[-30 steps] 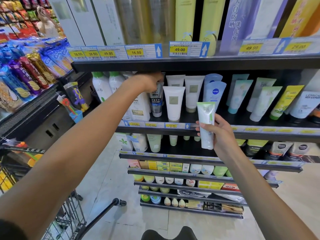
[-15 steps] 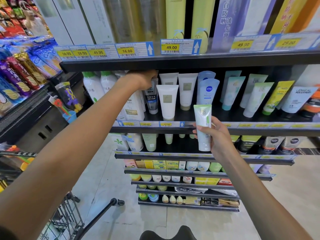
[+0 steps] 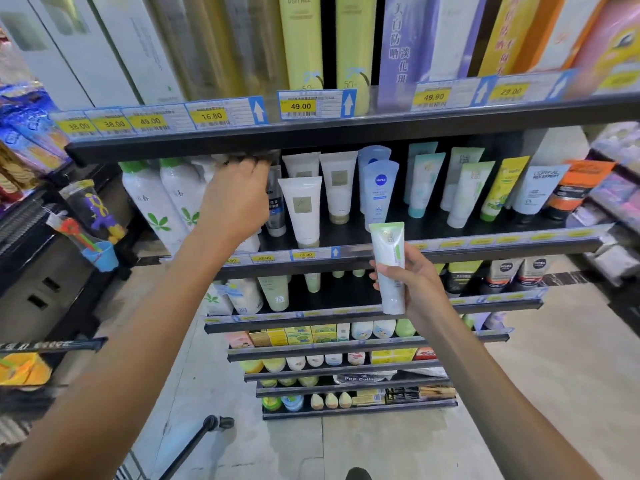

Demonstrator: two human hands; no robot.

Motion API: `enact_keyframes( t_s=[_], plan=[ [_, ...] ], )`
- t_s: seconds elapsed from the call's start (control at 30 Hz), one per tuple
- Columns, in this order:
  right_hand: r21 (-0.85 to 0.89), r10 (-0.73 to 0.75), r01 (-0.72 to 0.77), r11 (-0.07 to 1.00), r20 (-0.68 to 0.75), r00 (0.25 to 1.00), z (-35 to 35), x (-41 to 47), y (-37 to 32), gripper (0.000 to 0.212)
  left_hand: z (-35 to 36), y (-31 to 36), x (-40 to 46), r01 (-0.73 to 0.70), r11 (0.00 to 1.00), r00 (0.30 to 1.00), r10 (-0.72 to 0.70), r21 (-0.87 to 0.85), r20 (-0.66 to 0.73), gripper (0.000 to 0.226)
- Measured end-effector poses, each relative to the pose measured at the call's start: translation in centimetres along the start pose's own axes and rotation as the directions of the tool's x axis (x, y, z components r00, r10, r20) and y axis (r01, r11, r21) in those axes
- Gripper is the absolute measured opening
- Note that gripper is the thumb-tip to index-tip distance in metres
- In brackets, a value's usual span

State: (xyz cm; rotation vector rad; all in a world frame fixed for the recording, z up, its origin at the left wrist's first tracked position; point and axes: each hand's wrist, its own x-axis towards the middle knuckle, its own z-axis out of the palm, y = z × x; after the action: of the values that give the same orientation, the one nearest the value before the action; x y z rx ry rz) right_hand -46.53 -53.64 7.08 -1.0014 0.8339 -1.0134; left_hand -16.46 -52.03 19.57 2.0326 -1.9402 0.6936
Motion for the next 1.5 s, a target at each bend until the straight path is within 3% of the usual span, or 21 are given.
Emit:
enact_keyframes(
  t_s=[0.1, 0.37, 0.5, 0.8, 0.9, 1.2, 1.5],
  plan=[
    [0.016, 0.001, -0.001, 1.0, -0.012, 1.0, -0.8, -0.7, 0.3, 0.052, 1.8, 1.6, -3.4, -0.063, 0.987, 0.993, 0.047, -0.145, -0.108, 0.028],
    [0.093, 0.0, 0.014, 0.996, -0.149, 0.989, -3.4, -2.4, -0.1, 0.049, 7.6, 10.8, -5.9, -0.145, 0.908, 0.984, 0.173, -0.394, 0.039, 0.046],
    [0.058, -0.03, 0.041, 0.997, -0.192, 0.981, -5.8, -2.5, -1.8, 0.044, 9.7, 14.7, -4.0, -0.144, 0.911, 0.972, 0.203, -0.386, 0.117, 0.057],
    [-0.029, -0.105, 0.101, 0.994, -0.259, 0.96, -9.9, 0.2, -7.0, 0.048, 10.7, 19.6, -1.4, -0.098, 0.926, 0.937, 0.21, -0.364, 0.281, 0.052],
    [-0.129, -0.173, 0.144, 0.981, -0.255, 0.951, -11.4, 1.9, -8.3, 0.043, 10.4, 20.8, -0.8, -0.069, 0.923, 0.93, 0.197, -0.379, 0.311, 0.055],
    [-0.399, -0.345, 0.234, 0.886, -0.231, 0.91, -13.7, 6.2, -11.3, 0.045, 11.0, 22.6, -0.3, -0.057, 0.947, 0.954, 0.145, -0.316, 0.262, 0.034],
    [-0.554, -0.396, 0.239, 0.797, -0.181, 0.9, -15.2, 8.5, -10.6, 0.048, 11.2, 22.6, -0.3, -0.027, 0.955, 0.957, 0.11, -0.296, 0.267, 0.04]
  ],
)
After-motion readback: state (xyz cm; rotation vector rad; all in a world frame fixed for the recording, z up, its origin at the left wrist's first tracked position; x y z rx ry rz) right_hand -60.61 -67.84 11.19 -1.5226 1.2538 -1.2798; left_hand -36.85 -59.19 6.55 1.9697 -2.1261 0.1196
